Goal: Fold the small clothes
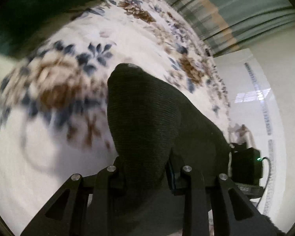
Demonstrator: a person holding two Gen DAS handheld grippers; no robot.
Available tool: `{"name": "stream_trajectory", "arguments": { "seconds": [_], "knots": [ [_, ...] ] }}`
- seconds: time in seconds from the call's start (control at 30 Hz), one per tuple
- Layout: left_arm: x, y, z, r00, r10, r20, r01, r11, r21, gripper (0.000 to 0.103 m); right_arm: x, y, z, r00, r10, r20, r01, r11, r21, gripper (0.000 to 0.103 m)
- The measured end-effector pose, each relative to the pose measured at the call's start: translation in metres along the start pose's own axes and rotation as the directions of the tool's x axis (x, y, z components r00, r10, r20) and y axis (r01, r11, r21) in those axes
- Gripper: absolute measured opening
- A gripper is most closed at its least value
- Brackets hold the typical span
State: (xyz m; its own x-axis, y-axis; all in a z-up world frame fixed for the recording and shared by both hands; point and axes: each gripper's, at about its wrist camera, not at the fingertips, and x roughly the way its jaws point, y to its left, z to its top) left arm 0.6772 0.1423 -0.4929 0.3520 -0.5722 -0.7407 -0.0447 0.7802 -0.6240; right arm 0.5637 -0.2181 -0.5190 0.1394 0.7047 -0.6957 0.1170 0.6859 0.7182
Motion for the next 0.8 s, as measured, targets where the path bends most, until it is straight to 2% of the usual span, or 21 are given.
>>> {"name": "stream_trajectory", "arguments": {
  "seconds": [0.07, 0.13, 0.23, 0.27, 0.3, 0.33, 0.37, 0.4, 0.43, 0.47, 0.53, 0.57, 0.6, 0.63, 0.67, 0.73, 0.8],
  "knots": [
    [0.025, 0.007, 0.016, 0.996, 0.061, -0.061, -0.061, 0.998, 0.014, 0.026, 0.002, -0.011, 0.019, 0.999, -0.036, -0.014, 0.036, 0.999, 0.016, 0.028],
    [0.038, 0.012, 0.021, 0.991, 0.102, -0.088, -0.102, 0.995, 0.012, 0.033, 0.012, -0.015, 0.028, 0.997, -0.068, -0.044, 0.068, 0.997, 0.018, 0.03],
    [0.036, 0.012, 0.016, 0.991, 0.115, -0.073, -0.115, 0.993, 0.01, 0.036, 0.0, -0.004, 0.025, 0.976, -0.215, -0.046, 0.214, 0.977, -0.025, 0.048],
    [0.033, 0.011, 0.013, 0.991, 0.118, -0.062, -0.117, 0.993, 0.01, 0.036, -0.005, -0.002, 0.019, 0.957, -0.287, -0.03, 0.286, 0.957, -0.046, 0.056],
    [0.028, 0.008, 0.007, 0.989, 0.139, -0.044, -0.139, 0.99, 0.012, 0.038, -0.011, -0.001, 0.01, 0.919, -0.395, -0.003, 0.394, 0.917, -0.067, 0.06],
    [0.022, 0.005, 0.001, 0.985, 0.169, -0.022, -0.169, 0.986, 0.015, 0.039, -0.012, 0.001, 0.006, 0.896, -0.443, 0.012, 0.443, 0.893, -0.076, 0.062],
    [0.015, -0.001, -0.006, 0.976, 0.217, 0.003, -0.217, 0.976, 0.034, 0.039, -0.017, 0.001, -0.003, 0.856, -0.515, 0.031, 0.516, 0.852, -0.088, 0.062],
    [0.012, -0.005, -0.005, 0.967, 0.256, 0.019, -0.257, 0.965, 0.046, 0.039, -0.022, -0.003, -0.014, 0.826, -0.562, 0.05, 0.564, 0.821, -0.091, 0.064],
    [0.007, -0.01, -0.01, 0.957, 0.287, 0.035, -0.289, 0.956, 0.053, 0.04, -0.025, -0.006, -0.02, 0.816, -0.576, 0.056, 0.578, 0.812, -0.081, 0.068],
    [0.001, -0.013, -0.013, 0.948, 0.316, 0.049, -0.318, 0.946, 0.06, 0.041, -0.031, -0.01, -0.029, 0.792, -0.607, 0.061, 0.61, 0.791, -0.049, 0.071],
    [-0.016, -0.026, -0.026, 0.927, 0.364, 0.095, -0.371, 0.926, 0.069, 0.06, -0.044, -0.01, -0.045, 0.755, -0.649, 0.09, 0.653, 0.758, -0.015, 0.074],
    [-0.027, -0.035, -0.037, 0.922, 0.366, 0.122, -0.376, 0.924, 0.073, 0.063, -0.052, -0.008, -0.056, 0.722, -0.683, 0.111, 0.689, 0.725, -0.017, 0.077],
    [-0.035, -0.043, -0.042, 0.916, 0.374, 0.144, -0.388, 0.918, 0.081, 0.071, -0.056, 0.002, -0.065, 0.691, -0.711, 0.133, 0.719, 0.694, -0.026, 0.082],
    [-0.042, -0.051, -0.049, 0.906, 0.392, 0.16, -0.409, 0.907, 0.095, 0.089, -0.06, 0.009, -0.073, 0.677, -0.721, 0.148, 0.732, 0.68, -0.034, 0.096],
    [-0.051, -0.062, -0.059, 0.891, 0.421, 0.17, -0.442, 0.89, 0.113, 0.099, -0.064, 0.02, -0.083, 0.659, -0.733, 0.17, 0.748, 0.662, -0.045, 0.103],
    [-0.064, -0.077, -0.07, 0.874, 0.451, 0.181, -0.475, 0.872, 0.117, 0.103, -0.076, 0.053, -0.099, 0.609, -0.761, 0.225, 0.787, 0.615, -0.047, 0.103],
    [-0.081, -0.093, -0.084, 0.854, 0.484, 0.192, -0.509, 0.853, 0.116, 0.103, -0.091, 0.079, -0.114, 0.58, -0.767, 0.274, 0.803, 0.594, -0.037, 0.103]
  ]
}}
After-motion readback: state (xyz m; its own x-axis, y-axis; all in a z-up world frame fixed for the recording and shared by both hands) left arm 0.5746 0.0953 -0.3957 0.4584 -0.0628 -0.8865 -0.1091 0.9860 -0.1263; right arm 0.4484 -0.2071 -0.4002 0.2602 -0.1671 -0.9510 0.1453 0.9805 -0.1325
